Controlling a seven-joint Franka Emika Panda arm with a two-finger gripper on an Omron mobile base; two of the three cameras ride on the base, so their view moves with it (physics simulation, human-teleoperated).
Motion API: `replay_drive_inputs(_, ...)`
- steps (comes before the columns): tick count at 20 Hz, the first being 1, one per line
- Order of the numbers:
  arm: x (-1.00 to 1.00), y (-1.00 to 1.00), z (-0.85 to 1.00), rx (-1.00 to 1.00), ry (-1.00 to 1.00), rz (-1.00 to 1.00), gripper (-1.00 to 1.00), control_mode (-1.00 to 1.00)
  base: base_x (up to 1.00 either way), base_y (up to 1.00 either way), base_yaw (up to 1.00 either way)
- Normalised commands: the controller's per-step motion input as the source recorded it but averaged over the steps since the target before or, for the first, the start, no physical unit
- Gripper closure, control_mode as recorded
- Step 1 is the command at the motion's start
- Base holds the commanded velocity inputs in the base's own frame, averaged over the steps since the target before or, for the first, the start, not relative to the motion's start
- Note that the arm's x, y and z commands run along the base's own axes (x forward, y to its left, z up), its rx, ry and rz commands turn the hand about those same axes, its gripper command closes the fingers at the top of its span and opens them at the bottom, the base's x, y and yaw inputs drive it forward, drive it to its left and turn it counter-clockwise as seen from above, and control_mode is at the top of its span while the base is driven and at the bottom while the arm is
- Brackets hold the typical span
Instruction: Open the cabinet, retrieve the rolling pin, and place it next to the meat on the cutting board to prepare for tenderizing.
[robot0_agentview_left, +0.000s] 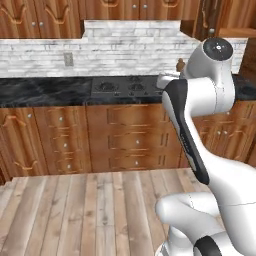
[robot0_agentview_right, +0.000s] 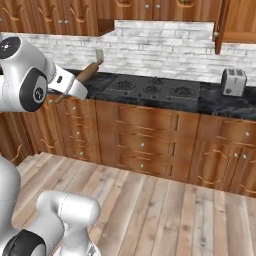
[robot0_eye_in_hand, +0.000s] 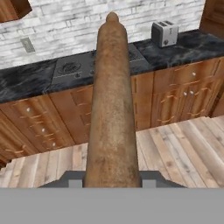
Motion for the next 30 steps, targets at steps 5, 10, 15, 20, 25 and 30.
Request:
replay_drive_inputs(5, 0.0, 0.0, 0.0, 0.0, 0.0, 0.0, 1.0, 1.0, 0.0, 0.0, 0.29)
replay_drive_inputs(10, 0.0, 0.0, 0.0, 0.0, 0.0, 0.0, 1.0, 1.0, 0.0, 0.0, 0.39)
replay_drive_inputs(15, 0.0, 0.0, 0.0, 0.0, 0.0, 0.0, 1.0, 1.0, 0.0, 0.0, 0.41)
replay_drive_inputs(20, 0.0, 0.0, 0.0, 0.0, 0.0, 0.0, 1.0, 1.0, 0.0, 0.0, 0.42)
replay_drive_inputs(25, 0.0, 0.0, 0.0, 0.0, 0.0, 0.0, 1.0, 1.0, -0.06, -0.02, 0.39)
replay_drive_inputs(30, 0.0, 0.0, 0.0, 0.0, 0.0, 0.0, 1.0, 1.0, -0.32, -0.09, 0.35)
